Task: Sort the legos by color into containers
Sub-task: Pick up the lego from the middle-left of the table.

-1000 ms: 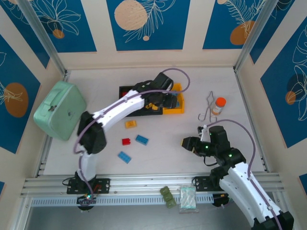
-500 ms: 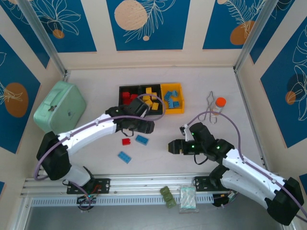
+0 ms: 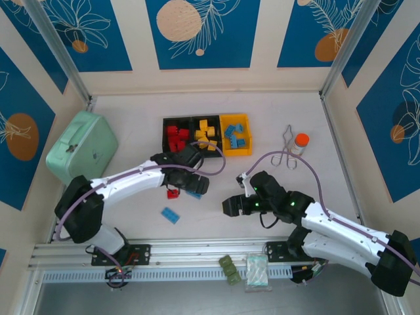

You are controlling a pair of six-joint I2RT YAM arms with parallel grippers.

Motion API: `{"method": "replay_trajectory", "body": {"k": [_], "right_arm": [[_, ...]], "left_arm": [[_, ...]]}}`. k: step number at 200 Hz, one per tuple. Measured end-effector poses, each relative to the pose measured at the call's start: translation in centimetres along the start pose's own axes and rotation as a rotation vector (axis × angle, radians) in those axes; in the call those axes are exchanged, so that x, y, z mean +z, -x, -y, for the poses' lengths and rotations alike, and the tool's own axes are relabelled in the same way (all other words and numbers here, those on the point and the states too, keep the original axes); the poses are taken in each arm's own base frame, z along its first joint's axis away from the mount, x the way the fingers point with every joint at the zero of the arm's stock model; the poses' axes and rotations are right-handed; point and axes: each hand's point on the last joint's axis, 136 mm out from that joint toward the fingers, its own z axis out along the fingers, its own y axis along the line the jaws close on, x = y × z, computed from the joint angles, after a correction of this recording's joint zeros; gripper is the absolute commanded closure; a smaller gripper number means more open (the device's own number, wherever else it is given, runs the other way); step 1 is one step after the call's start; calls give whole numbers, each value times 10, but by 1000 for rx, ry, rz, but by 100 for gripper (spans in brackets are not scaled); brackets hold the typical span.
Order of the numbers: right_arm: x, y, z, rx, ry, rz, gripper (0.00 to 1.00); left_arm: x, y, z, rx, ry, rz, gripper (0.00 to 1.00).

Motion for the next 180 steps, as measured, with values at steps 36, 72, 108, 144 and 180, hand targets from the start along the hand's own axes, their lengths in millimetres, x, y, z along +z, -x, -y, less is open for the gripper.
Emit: {"method": "replay_trajectory", "body": {"k": [36, 72, 108, 144, 180], "right_arm": [[-1, -3, 4, 2, -5, 12, 25], [-1, -3, 5, 6, -5, 13, 26], [-2, -2, 6, 10, -8, 17, 26], [-2, -1, 7, 16, -11, 21, 28], [-1, -3, 11, 29, -17, 20, 28]], "left_arm": [[25, -9, -6, 16, 39, -63, 9], [43, -16, -13, 36, 82, -111, 10], [50, -17, -13, 42, 86, -124, 16], [60, -13, -10, 45, 79, -128, 29], [60, -12, -6, 39, 61, -129, 47]]}}
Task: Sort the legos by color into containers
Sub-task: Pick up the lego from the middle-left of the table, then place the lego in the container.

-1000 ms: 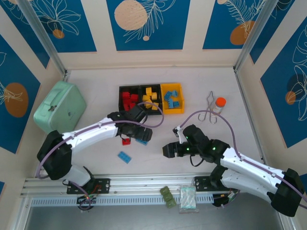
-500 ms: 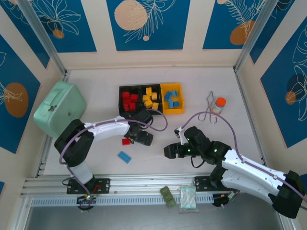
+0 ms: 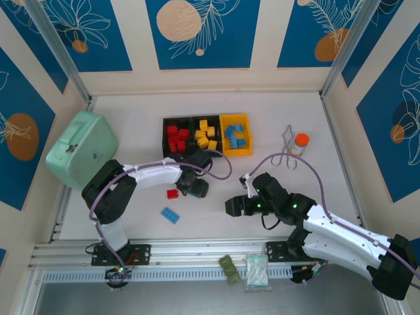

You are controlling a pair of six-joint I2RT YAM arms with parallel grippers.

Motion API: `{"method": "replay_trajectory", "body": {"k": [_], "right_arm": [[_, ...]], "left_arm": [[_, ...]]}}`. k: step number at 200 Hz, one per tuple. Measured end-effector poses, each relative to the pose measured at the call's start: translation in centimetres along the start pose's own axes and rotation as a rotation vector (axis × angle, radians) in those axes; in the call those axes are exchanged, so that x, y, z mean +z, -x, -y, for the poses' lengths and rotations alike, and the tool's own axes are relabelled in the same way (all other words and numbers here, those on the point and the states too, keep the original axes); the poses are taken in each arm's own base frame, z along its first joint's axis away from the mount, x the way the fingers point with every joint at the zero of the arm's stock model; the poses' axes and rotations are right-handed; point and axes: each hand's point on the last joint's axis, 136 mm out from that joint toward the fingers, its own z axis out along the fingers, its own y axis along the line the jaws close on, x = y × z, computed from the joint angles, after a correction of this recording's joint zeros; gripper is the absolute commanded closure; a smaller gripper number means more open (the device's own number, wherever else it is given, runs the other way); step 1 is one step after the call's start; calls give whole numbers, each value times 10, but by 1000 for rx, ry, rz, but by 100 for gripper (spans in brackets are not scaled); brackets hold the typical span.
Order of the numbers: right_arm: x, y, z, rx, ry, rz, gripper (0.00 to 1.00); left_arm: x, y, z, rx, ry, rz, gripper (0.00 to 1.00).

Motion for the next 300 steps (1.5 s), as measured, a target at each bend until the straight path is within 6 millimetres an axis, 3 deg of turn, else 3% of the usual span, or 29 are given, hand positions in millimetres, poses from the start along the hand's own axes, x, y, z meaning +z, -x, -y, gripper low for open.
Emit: {"method": "replay_trajectory", "body": {"k": [52, 107, 133, 191, 256, 300], "right_arm": [[-9, 4, 13, 51, -9, 55, 28], [-29, 15, 38, 165, -53, 156, 28], [-36, 14, 57, 236, -115, 166, 28], [-53, 19, 90, 396, -201, 217, 29], [-56, 16, 82, 408, -147, 221, 29], [-56, 13, 81, 413, -137, 216, 29]], "left_arm": [[-14, 14, 10, -1, -36, 31, 47], [-59, 68, 41, -5, -137, 163, 47], [-72, 96, 56, -13, -176, 209, 47], [-68, 148, 81, -17, -201, 229, 48], [-66, 222, 107, 5, -202, 303, 48], [-48, 256, 99, 6, -181, 336, 48]]}}
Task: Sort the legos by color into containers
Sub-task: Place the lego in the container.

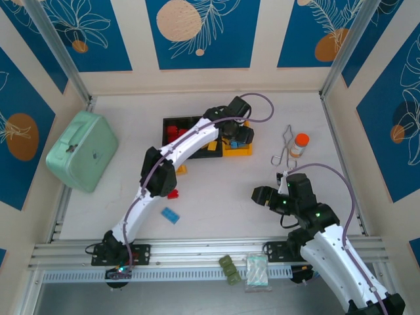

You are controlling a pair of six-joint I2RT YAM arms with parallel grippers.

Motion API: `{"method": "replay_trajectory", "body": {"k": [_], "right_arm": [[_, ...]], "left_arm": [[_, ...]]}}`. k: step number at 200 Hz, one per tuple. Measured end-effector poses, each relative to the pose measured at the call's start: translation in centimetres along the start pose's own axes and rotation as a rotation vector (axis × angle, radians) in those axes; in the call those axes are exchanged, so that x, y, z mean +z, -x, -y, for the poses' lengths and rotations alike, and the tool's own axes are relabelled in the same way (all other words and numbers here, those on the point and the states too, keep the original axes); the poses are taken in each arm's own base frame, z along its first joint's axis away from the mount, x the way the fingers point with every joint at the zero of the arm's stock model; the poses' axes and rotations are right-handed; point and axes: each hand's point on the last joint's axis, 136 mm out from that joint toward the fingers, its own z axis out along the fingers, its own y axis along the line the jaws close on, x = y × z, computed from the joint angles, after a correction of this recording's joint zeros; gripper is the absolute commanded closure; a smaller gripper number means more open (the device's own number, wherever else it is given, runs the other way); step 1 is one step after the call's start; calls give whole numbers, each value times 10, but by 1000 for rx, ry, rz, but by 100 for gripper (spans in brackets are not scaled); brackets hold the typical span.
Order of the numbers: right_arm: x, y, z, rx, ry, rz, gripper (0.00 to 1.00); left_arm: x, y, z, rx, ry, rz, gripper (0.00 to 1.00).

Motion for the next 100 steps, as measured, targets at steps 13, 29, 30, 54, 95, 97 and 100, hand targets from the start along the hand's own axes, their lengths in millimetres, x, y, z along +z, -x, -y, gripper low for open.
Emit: {"method": "replay_trajectory", "body": {"k": [13, 29, 30, 54, 95, 97, 100], "right_arm": [[0, 0, 0, 1, 0, 0, 29], [0, 0, 0, 3, 1, 1, 29], [0, 0, 0, 3, 1, 1, 29], [0, 0, 0, 4, 0, 1, 29], [0, 0, 0, 5, 1, 1, 29], [0, 0, 0, 5, 0, 1, 29], [0, 0, 0, 5, 1, 1, 29]], "left_arm": [[7, 1, -9, 2, 9, -2, 48], [15, 3, -16, 5, 14, 2, 47], [16, 4, -16, 7, 14, 2, 46], [22, 8, -21, 15, 12, 15, 43], [22, 20, -16, 23, -11, 55, 32], [22, 20, -16, 24, -12, 55, 32], [22, 20, -15, 24, -14, 55, 31]]}}
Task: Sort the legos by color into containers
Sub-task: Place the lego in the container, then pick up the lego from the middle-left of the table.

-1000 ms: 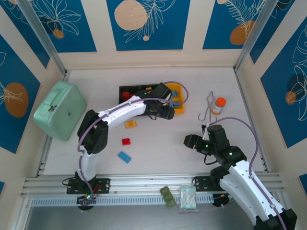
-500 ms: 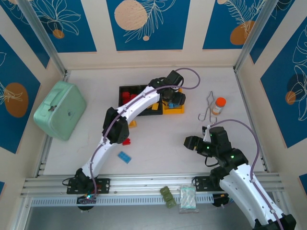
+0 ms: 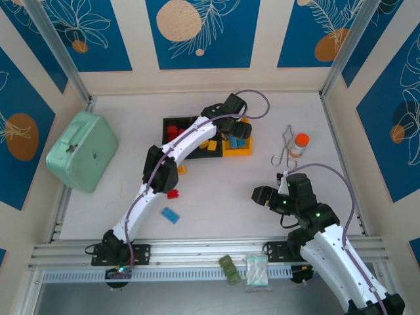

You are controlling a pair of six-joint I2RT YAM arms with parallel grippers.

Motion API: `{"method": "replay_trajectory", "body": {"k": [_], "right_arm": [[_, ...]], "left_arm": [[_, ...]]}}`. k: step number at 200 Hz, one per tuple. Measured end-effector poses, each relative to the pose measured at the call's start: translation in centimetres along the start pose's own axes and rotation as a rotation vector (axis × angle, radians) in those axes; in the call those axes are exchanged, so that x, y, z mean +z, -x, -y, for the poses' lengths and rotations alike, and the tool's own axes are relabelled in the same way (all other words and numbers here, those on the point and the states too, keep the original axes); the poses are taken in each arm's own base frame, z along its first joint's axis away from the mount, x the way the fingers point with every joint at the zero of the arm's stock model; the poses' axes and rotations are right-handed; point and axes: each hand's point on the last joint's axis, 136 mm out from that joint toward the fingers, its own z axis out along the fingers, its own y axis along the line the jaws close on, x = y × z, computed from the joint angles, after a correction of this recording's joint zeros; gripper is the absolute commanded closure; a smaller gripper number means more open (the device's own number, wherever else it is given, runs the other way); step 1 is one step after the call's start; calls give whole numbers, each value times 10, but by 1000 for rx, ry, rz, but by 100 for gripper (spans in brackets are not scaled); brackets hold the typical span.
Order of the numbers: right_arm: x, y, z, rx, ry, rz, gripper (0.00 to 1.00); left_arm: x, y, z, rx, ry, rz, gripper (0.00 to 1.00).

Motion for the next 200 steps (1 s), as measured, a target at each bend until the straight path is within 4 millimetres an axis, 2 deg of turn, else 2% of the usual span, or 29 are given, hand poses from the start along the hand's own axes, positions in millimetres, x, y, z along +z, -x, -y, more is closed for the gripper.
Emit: {"method": "replay_trajectory", "body": {"k": [27, 66, 92, 116, 156, 174, 200], "right_arm": [[1, -2, 2, 6, -4, -5, 29], [1, -2, 2, 13, -3, -7, 29], [2, -2, 2, 14, -4, -10, 29], [3, -5, 2, 11, -10, -28, 30], [10, -15, -13, -55, -10, -110, 31], [16, -19, -25, -113, -13, -148, 31], [28, -24, -46, -200, -20, -195, 31]], "left_arm": [[0, -1, 3, 3, -14, -3, 23], [-1, -1, 4, 11, -21, -9, 25], [-17, -7, 4, 16, -18, -24, 26], [-53, -21, 4, 14, -22, -37, 26], [-139, -55, -1, -9, -45, 17, 25], [-169, -82, -10, -32, -44, 36, 25], [-191, -135, -34, -81, 2, 11, 25]]}}
